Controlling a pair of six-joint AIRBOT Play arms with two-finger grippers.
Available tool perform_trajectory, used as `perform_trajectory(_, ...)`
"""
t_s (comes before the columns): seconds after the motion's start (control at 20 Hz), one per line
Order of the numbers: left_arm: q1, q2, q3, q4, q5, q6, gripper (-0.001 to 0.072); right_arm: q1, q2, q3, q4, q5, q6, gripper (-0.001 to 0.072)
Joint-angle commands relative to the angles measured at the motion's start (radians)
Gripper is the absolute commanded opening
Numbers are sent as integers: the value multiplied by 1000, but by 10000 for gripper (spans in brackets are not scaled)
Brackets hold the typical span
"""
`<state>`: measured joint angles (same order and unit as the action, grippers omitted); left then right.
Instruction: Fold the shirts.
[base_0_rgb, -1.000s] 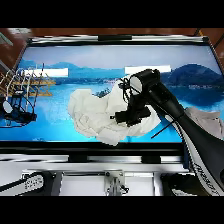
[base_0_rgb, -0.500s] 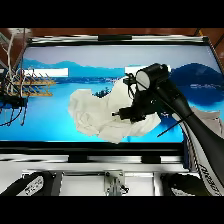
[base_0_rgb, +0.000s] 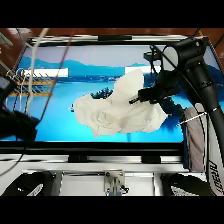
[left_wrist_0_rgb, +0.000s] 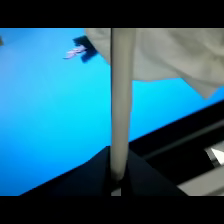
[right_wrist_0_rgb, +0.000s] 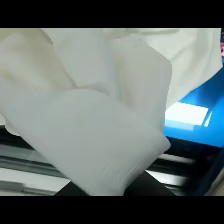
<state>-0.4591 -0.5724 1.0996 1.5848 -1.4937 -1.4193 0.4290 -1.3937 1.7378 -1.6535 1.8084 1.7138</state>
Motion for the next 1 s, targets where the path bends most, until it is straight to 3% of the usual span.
perform_trajectory(0.0, -263, 86, 2, -7, -299, -66, 50, -63, 0, 19, -58, 55, -53, 86)
perform_trajectory(0.05, -328, 84, 1, -7, -353, -88, 50, -75, 0, 19, -58, 55, -60, 86)
perform_trajectory(0.25, -594, 72, -11, -12, -350, -203, 49, -100, 2, 19, -62, 54, -72, 86)
perform_trajectory(0.4, -716, 5, -87, -3, -331, -221, 49, -103, 2, 19, -58, 52, -62, 86)
perform_trajectory(0.6, -729, -130, -137, 132, -95, -270, 49, -103, 2, 19, -40, 53, -50, 86)
perform_trajectory(0.85, -640, -285, -135, 143, 56, -282, 49, -103, 17, 20, -16, 52, -67, 86)
perform_trajectory(0.95, -632, -312, -134, 143, 97, -240, 49, -103, 40, 20, -23, 47, -90, 86)
